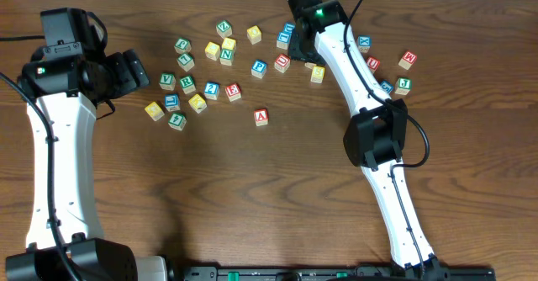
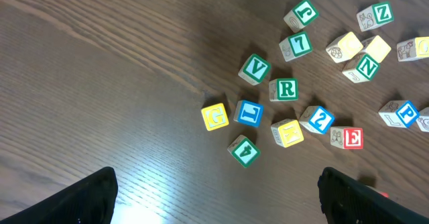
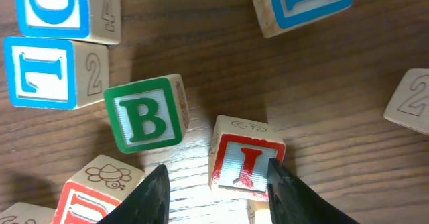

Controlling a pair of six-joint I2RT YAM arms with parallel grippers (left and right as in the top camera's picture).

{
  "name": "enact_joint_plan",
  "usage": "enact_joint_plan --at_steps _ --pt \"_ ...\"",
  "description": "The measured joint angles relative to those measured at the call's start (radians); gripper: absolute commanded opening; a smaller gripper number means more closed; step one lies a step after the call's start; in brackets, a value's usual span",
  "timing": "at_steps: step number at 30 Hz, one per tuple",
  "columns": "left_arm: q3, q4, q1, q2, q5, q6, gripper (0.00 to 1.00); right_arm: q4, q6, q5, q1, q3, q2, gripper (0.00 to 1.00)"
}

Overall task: Spell out AI2
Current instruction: 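Lower the right gripper and grasp the red I block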

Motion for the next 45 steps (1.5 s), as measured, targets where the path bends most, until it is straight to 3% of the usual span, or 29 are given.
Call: enact_joint_plan --at_steps 21,35,43,45 --pt "0.000 0.001 0.000 0.000 0.000 0.000 0.94 -0.050 -0.009 -0.029 -0.029 0.077 0.000 0.49" --pt "0.000 0.001 0.000 0.000 0.000 0.000 0.94 0.008 -0.012 -0.035 -0.048 0.003 0.000 0.49" --pt "0.000 0.001 0.000 0.000 0.000 0.000 0.94 0.038 -0.016 -0.037 -0.048 -0.045 0.000 0.41" --pt "0.000 0.001 0.000 0.000 0.000 0.000 0.94 0.042 -0.017 -0.037 -0.048 -0.045 0.000 0.34"
